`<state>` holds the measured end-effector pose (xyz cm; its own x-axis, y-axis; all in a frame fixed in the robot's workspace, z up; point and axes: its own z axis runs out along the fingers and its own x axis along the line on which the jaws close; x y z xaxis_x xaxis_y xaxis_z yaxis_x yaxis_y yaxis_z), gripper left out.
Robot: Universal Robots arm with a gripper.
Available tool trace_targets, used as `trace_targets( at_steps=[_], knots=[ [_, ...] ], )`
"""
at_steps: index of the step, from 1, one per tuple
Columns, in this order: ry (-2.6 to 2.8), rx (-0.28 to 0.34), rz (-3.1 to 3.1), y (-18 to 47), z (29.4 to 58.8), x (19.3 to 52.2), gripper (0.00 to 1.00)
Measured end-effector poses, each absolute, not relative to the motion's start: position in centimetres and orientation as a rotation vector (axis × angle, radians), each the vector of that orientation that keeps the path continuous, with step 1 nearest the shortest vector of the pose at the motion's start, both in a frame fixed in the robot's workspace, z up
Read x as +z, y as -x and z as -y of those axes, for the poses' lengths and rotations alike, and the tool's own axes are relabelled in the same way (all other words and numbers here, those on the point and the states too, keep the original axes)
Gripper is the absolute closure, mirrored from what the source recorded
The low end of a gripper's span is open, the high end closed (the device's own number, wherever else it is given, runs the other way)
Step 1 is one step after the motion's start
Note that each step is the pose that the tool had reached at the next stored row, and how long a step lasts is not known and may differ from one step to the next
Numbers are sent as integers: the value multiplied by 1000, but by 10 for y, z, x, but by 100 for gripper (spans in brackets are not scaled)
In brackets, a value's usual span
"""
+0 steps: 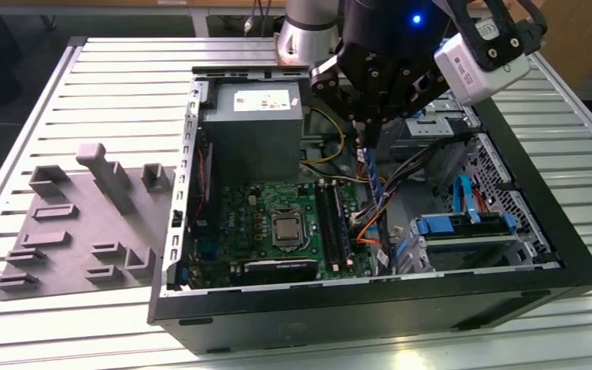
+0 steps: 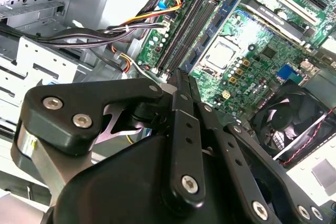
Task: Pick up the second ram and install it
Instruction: 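Insert the second ram into the second slot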
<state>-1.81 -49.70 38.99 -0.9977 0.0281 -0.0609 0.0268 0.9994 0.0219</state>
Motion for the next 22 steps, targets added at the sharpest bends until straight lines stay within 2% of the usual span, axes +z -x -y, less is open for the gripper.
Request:
trace_targets(
  at_steps=[22],
  knots=[
    [-42, 32, -3080, 19, 497, 385, 88]
  ],
)
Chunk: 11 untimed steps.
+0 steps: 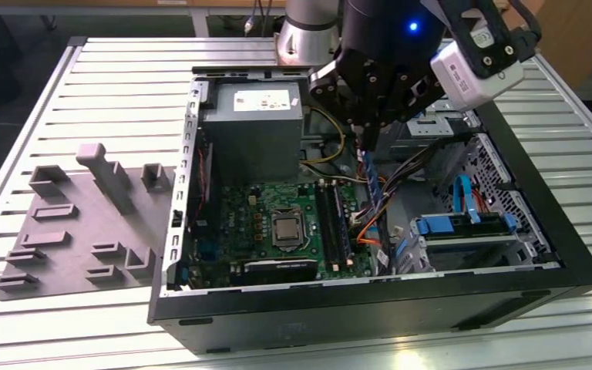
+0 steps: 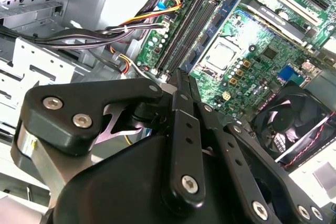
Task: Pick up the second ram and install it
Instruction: 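Insert the second ram into the second slot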
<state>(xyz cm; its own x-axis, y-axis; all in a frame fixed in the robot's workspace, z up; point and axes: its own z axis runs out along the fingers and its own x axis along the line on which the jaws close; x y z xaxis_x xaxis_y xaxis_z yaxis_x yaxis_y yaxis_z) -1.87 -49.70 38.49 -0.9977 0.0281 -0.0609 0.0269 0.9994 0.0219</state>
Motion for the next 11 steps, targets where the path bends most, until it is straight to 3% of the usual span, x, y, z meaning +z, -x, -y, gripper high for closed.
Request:
trace_targets(
  at_steps=[11],
  knots=[
    [-42, 32, -3080, 20, 497, 382, 88]
  ],
)
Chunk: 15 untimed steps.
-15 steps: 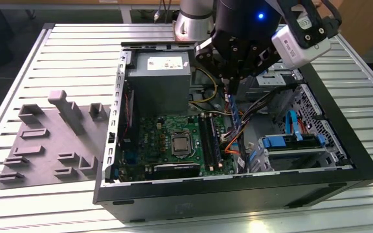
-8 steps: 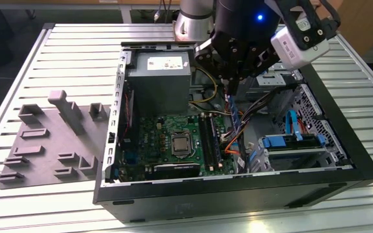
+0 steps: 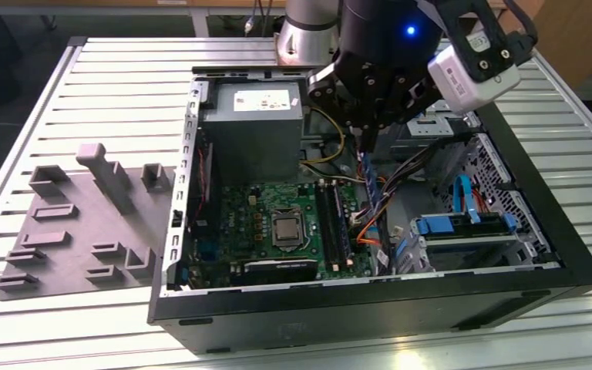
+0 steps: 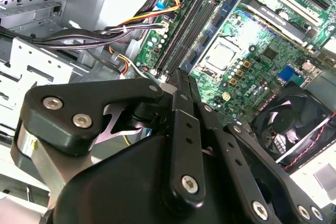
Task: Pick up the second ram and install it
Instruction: 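Insert the second ram into the second slot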
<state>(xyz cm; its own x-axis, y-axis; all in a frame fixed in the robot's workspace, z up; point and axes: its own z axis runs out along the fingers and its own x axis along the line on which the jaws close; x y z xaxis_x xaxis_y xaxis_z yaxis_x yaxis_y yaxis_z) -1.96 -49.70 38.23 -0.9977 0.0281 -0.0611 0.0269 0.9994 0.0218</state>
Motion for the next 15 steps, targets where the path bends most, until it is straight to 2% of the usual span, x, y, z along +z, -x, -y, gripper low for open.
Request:
trace_targets(
  at_steps=[15],
  knots=[
    [-42, 32, -3080, 20, 497, 378, 88]
  ],
)
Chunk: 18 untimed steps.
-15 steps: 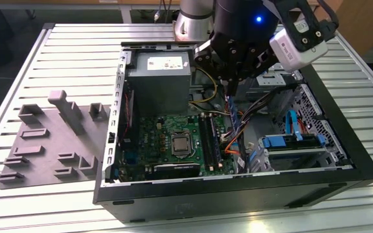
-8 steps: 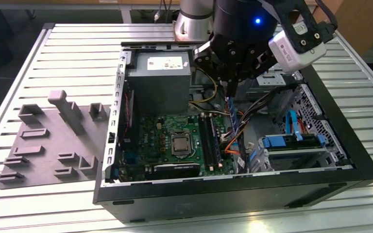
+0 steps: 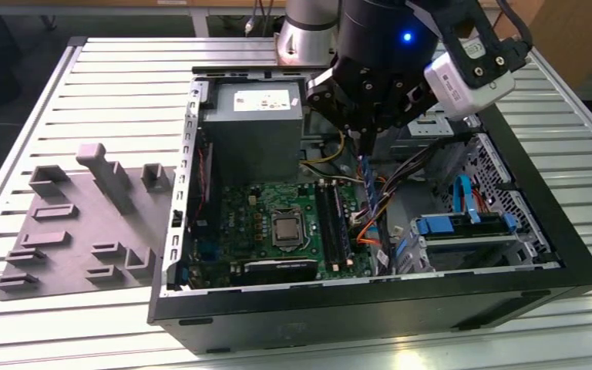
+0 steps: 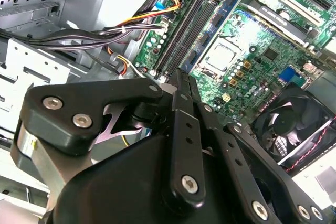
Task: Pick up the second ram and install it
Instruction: 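Insert the second ram into the second slot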
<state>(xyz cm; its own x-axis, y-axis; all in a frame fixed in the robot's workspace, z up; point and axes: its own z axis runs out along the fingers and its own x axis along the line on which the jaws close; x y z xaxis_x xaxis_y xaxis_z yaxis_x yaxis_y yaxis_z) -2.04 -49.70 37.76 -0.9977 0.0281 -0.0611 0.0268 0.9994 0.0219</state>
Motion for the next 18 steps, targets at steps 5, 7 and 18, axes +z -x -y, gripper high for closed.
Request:
trace_targets(
  at_steps=[5, 7, 18],
  knots=[
    [-42, 32, -3080, 21, 497, 376, 88],
    [-42, 32, -3080, 21, 497, 376, 88],
    [-42, 32, -3080, 21, 497, 373, 88]
  ],
)
